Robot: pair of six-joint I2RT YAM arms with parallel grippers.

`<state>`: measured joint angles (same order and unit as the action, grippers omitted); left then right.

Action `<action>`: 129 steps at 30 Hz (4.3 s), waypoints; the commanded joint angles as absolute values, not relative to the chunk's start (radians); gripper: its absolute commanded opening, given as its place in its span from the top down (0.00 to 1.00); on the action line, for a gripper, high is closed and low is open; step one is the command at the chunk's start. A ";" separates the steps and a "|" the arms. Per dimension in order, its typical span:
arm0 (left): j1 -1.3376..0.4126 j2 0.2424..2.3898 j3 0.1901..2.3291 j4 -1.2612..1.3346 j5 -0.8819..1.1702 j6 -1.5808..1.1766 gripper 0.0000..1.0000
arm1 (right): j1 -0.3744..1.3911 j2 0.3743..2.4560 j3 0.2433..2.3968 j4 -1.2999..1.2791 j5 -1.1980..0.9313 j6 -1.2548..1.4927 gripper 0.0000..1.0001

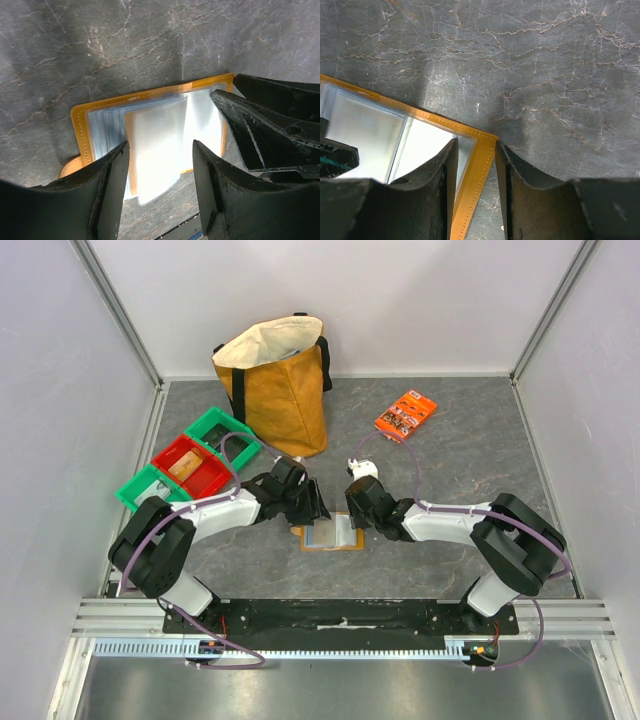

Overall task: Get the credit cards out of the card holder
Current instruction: Remove the credit card from the card holder.

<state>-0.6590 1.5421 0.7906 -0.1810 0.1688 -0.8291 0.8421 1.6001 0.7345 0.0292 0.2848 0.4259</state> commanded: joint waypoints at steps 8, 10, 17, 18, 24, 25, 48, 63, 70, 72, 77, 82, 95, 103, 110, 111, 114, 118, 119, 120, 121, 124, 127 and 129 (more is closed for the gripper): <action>-0.681 1.488 0.758 -0.048 0.265 -0.934 0.42 | 0.842 1.618 0.756 0.031 0.270 0.446 0.59; -0.683 1.483 0.759 -0.044 0.267 -0.937 0.42 | 0.842 1.612 0.756 0.032 0.270 0.451 0.59; -0.690 1.486 0.767 -0.043 0.270 -0.940 0.44 | 0.835 1.575 0.753 0.032 0.272 0.459 0.58; -0.692 1.489 0.769 -0.040 0.278 -0.940 0.44 | 0.833 1.562 0.750 0.032 0.273 0.462 0.57; -0.716 1.502 0.798 -0.028 0.285 -0.953 0.45 | 0.808 1.405 0.701 0.037 0.354 0.491 0.51; -0.722 1.506 0.805 -0.028 0.287 -0.953 0.45 | 0.802 1.378 0.690 0.038 0.362 0.491 0.50; -0.785 1.769 0.897 0.054 0.253 -0.991 0.57 | 0.776 1.143 0.443 0.282 0.034 0.604 0.83; -0.769 1.637 0.876 0.043 0.166 -0.988 0.57 | 0.769 1.347 0.371 0.466 -0.014 0.732 0.95; -0.761 1.565 0.855 -0.031 0.149 -0.939 0.57 | 0.756 1.410 0.382 0.480 -0.035 0.738 0.95; -0.759 1.536 0.828 -0.058 0.138 -0.922 0.58 | 0.756 1.414 0.393 0.477 -0.051 0.733 0.95; -0.759 1.457 0.756 -0.147 0.080 -0.871 0.60 | 0.755 1.425 0.436 0.460 -0.089 0.712 0.92; -0.761 1.414 0.719 -0.186 0.035 -0.842 0.68 | 0.755 1.450 0.483 0.462 -0.138 0.699 0.90; -0.756 1.436 0.683 -0.181 0.003 -0.848 0.85 | 0.727 1.548 0.514 0.532 -0.218 0.727 0.81; -0.746 1.433 0.644 -0.173 0.008 -0.862 0.90 | 0.701 1.614 0.499 0.632 -0.316 0.764 0.80; -0.747 1.437 0.637 -0.175 0.015 -0.864 0.91 | 0.698 1.657 0.512 0.676 -0.374 0.784 0.80; -0.746 1.437 0.637 -0.173 0.018 -0.865 0.91 | 0.698 1.663 0.517 0.676 -0.374 0.785 0.80; -0.744 1.436 0.635 -0.172 0.020 -0.867 0.91 | 0.695 1.671 0.518 0.664 -0.359 0.787 0.79; -0.746 1.430 0.635 -0.173 0.020 -0.868 0.91 | 0.698 1.648 0.511 0.612 -0.295 0.775 0.77; -0.746 1.430 0.634 -0.172 0.020 -0.868 0.92 | 0.698 1.638 0.509 0.592 -0.281 0.769 0.76; -0.746 1.428 0.630 -0.173 0.018 -0.868 0.92 | 0.698 1.631 0.509 0.585 -0.273 0.759 0.76; -0.746 1.428 0.632 -0.172 0.018 -0.868 0.92 | 0.696 1.623 0.511 0.578 -0.273 0.752 0.76; -0.746 1.434 0.632 -0.166 0.029 -0.867 0.92 | 0.696 1.634 0.523 0.586 -0.311 0.739 0.76; -0.746 1.439 0.634 -0.161 0.038 -0.868 0.92 | 0.698 1.654 0.528 0.624 -0.356 0.750 0.76; -0.746 1.440 0.632 -0.155 0.043 -0.870 0.92 | 0.698 1.667 0.537 0.629 -0.365 0.755 0.77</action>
<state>-0.7475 1.4368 0.6544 -0.1528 0.0444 -0.8715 0.7002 1.6497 0.4969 0.5976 -0.3283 0.7654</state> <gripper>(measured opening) 0.084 0.237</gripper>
